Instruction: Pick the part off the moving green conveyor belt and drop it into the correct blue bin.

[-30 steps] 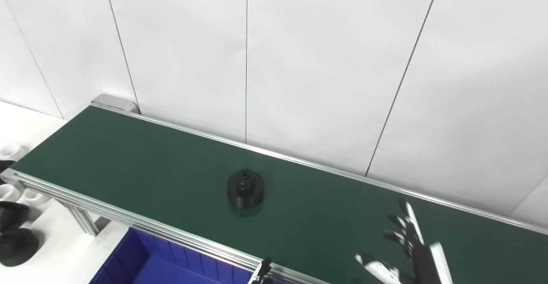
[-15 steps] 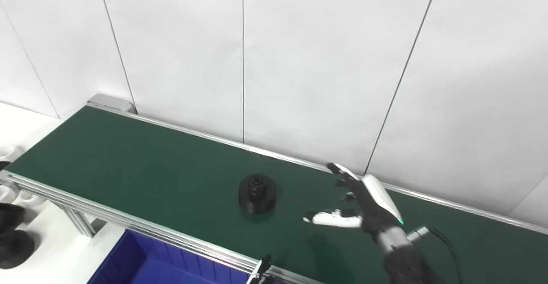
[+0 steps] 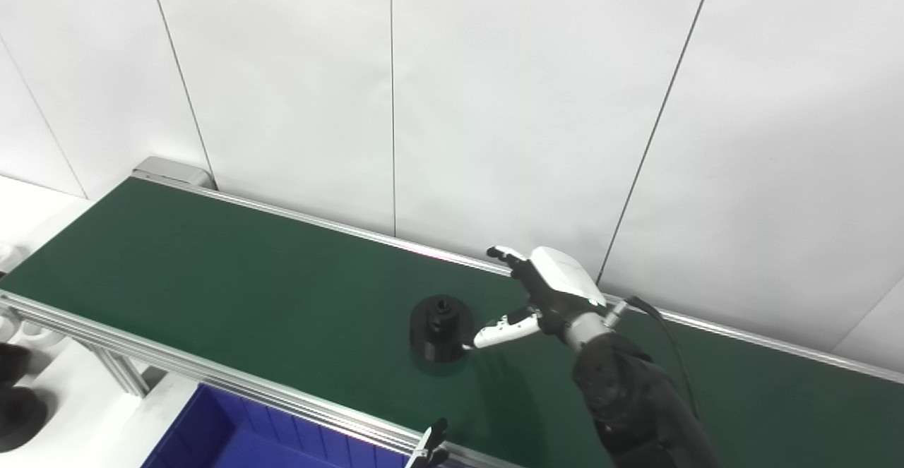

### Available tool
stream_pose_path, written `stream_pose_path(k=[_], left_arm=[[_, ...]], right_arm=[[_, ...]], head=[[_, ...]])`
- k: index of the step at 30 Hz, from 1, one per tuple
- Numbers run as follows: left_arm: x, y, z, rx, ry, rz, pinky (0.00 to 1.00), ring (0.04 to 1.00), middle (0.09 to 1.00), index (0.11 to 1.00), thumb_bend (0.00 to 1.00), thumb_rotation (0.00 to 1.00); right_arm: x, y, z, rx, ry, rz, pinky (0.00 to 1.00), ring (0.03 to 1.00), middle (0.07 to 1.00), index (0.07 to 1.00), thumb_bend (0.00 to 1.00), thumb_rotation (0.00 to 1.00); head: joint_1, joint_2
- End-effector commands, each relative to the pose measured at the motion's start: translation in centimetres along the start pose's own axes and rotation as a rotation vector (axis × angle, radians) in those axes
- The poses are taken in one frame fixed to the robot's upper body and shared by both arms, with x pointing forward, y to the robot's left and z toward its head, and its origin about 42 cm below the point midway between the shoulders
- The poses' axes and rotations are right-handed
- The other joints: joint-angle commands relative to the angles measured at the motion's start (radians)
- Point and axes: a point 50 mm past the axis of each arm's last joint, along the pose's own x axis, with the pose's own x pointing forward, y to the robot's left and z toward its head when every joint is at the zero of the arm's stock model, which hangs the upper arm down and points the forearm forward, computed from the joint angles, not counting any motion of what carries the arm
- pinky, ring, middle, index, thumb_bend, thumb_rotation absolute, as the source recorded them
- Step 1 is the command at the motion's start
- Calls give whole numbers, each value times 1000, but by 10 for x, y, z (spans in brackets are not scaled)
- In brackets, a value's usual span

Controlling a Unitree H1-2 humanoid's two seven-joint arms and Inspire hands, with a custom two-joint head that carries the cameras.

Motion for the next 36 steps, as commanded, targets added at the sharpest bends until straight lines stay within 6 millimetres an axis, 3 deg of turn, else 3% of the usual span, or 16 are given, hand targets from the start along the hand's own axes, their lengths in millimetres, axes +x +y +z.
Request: stream_pose_path(k=[1,8,14,21,26,30,32,35,36], left_arm=[[19,-31,31,-56,-121,-38,801,973,1000,1000,842,729],[20,-35,33,-59,-119,-47,791,974,1000,1000,833,721],[21,-37,34,-52,-113,-52,770,958,1000,1000,839,721],[20,-40,38,-50,-88,-56,745,958,1000,1000,893,744],[20,-40,39,-57,-84,-64,735,969,1000,1000,878,730],[20,-40,39,-67,-88,-59,748,961,1000,1000,871,723],[19,-40,39,-74,-87,-54,757,961,1000,1000,875,725],[19,-40,39,-84,-86,-45,759,955,1000,1000,876,731],[19,-40,39,-88,-86,-42,762,954,1000,1000,871,736]], right_arm=[[9,-24,17,-83,-72,-62,587,804,886,884,1000,364],[21,-18,23,-198,-89,-25,579,818,900,872,1000,359],[31,4,19,-410,-99,61,568,781,855,847,1000,321],[31,23,15,-543,-92,150,512,685,777,782,1000,338],[27,33,5,-511,-76,189,468,610,721,755,997,319],[24,41,-6,-468,-100,149,365,456,583,706,929,269],[24,46,-13,-441,-114,111,331,407,506,657,816,207],[22,52,-20,-413,-137,53,324,398,476,605,750,189],[21,53,-21,-404,-144,37,316,387,466,594,714,230]], head=[[1,-1],[5,1],[9,5],[7,8],[9,10],[9,13],[9,15],[6,17],[6,17]])
